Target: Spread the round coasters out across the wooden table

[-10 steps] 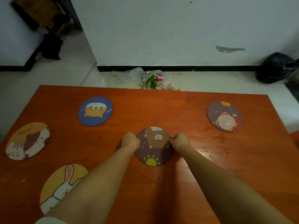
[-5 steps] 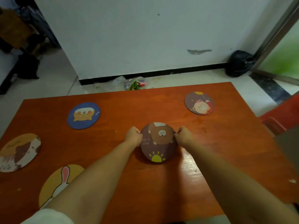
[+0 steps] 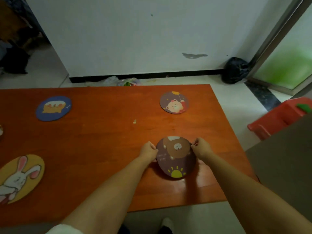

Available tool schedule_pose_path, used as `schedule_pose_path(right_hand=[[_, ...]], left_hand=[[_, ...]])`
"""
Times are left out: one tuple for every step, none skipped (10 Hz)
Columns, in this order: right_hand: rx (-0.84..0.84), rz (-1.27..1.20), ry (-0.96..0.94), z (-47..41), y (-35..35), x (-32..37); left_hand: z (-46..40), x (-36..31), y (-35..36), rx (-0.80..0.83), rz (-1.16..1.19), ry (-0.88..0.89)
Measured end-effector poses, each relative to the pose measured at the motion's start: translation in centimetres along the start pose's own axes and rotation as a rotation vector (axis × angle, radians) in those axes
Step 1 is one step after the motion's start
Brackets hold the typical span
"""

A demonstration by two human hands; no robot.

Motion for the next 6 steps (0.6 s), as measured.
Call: schedule_pose_path(right_hand=[[0.024,0.012,-0.008,-1.1,-0.9,-2.2],[0.057,0.019,-0.01,-2.0,-0.9,-3.5],[0.061,0.016,-0.019,-2.6,-0.6,-4.1],[0.033,0.047,-0.039,-2.9,-0.1,-4.8],[0.008,0.125,-0.069,-3.2,0.4,-4.8],[-0.032,0.174,-0.111,-3.2,0.4,-4.4]], left_hand=[[0.8,-0.4,2.7,-0.025,0.01,0.007],[1.2,-0.6,4.0,-0.057,-0.021,-0.006],[1.0,-0.8,4.3,-0.074,-0.141,0.028],[0.8,-0.3,4.5,-0.083,-0.266,0.057],[0.7,-0.1,4.6,-0.099,-0.349,0.086],[0.6,-0.1,4.6,-0.118,-0.364,0.11]])
Point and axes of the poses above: each hand's wrist, its own z-axis away from the middle knuckle, its own y-axis out of the palm, x = y × z, the point moved 9 cm from there along -z, towards the middle knuckle, and after that the axes turned 12 degrees about y, right-handed, at the moved point
